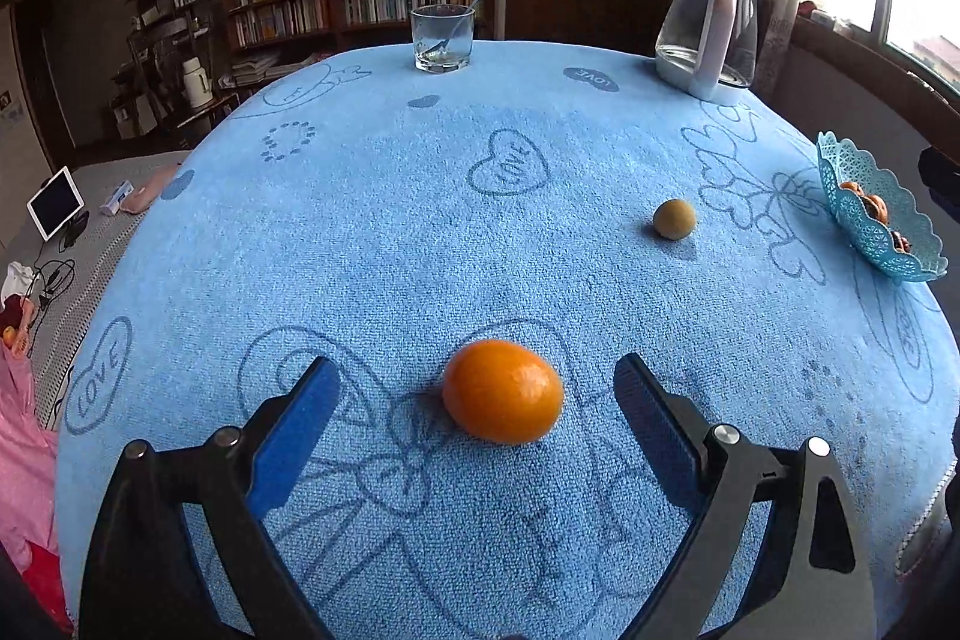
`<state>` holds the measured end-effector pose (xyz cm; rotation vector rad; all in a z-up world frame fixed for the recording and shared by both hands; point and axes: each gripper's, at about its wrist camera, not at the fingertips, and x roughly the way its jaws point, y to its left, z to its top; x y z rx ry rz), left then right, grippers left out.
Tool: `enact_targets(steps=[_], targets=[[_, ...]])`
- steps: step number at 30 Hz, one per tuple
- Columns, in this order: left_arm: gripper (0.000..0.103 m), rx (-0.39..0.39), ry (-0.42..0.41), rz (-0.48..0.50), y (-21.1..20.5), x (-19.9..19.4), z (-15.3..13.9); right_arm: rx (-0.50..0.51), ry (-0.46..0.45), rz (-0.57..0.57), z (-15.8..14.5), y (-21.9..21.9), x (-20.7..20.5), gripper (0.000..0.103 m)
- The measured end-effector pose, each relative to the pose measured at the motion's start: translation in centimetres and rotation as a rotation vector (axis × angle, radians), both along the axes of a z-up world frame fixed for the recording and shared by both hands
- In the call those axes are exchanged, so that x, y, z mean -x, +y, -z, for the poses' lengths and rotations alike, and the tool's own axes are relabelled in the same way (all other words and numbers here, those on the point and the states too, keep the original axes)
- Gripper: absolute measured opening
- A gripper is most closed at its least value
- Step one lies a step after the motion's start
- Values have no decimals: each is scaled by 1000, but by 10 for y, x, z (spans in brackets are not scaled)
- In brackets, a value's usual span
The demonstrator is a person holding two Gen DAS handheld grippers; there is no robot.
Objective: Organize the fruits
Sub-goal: 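Grasp the orange with the left tool while the right tool grasps the yellow fruit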
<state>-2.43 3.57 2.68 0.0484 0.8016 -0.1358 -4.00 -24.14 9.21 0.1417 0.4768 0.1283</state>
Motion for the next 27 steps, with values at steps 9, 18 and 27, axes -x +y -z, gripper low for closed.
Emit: enact_targets(steps=[9,18,27], targets=[[55,53,91,19,4,-12,17,1,60,-48,12,13,-7,100],[45,51,47,34,1,-5,14,16,85,-90,18,25,-8,100],[45,68,-47,21,4,8,2,47,136,-142,25,48,-28,99]])
